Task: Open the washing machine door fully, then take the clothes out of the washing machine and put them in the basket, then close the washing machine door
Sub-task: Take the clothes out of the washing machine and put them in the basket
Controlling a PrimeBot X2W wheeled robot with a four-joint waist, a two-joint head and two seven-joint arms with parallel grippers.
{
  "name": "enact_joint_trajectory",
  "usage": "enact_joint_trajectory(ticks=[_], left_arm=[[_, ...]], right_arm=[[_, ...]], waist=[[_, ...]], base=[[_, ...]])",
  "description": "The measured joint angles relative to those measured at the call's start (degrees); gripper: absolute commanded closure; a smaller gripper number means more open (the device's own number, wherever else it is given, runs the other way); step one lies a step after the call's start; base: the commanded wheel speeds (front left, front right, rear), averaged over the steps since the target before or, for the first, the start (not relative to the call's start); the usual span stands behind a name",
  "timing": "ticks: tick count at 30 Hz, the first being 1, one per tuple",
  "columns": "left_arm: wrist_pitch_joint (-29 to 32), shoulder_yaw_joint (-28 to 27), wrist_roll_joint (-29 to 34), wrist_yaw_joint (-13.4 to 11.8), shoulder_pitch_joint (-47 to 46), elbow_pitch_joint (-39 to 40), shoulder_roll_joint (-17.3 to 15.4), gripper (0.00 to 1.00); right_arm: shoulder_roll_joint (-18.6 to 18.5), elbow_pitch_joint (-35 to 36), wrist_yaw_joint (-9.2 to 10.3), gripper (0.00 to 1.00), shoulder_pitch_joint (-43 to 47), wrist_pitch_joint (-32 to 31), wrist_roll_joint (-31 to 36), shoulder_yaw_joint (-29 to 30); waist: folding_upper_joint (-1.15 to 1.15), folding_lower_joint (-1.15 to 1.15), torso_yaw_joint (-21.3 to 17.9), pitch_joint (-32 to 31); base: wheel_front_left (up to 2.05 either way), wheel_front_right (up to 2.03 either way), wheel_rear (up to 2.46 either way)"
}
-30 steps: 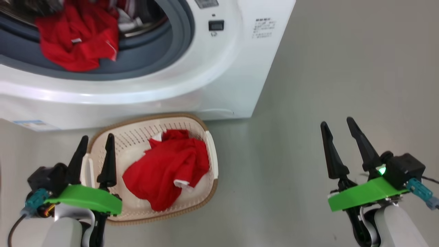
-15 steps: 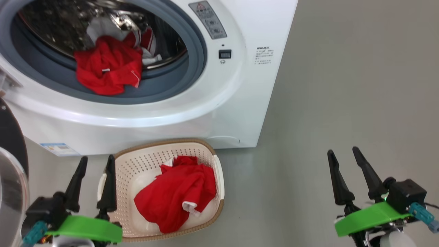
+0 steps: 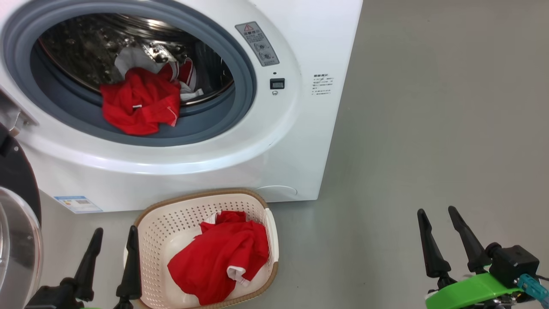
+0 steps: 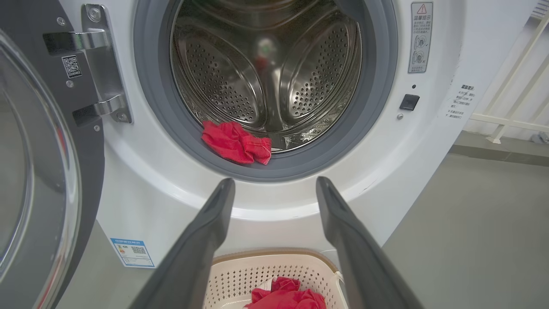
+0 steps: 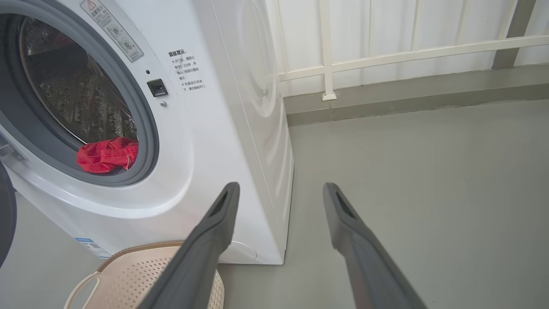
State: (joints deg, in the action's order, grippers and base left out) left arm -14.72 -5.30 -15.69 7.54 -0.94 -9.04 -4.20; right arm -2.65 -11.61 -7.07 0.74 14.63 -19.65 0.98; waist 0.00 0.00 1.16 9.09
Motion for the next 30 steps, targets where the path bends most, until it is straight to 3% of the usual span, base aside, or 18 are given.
enact_joint_trajectory(ticks=[23, 30], left_arm=[[0.0, 1.72, 0.11, 0.0, -0.64, -0.78, 0.74, 0.0], [0.0, 4.11, 0.8, 0.0, -9.2, -5.61, -1.11, 0.0]], right_arm=[[0.02, 0.11, 0.01, 0.0, 0.33, 0.0, -0.53, -0.09], [0.03, 0.42, 0.0, 0.0, -0.27, 0.0, -1.12, -1.07]], waist=[[0.0, 0.0, 0.37, 0.89], [0.0, 0.0, -0.1, 3.86]], base=[[0.0, 0.0, 0.0], [0.0, 0.0, 0.0]])
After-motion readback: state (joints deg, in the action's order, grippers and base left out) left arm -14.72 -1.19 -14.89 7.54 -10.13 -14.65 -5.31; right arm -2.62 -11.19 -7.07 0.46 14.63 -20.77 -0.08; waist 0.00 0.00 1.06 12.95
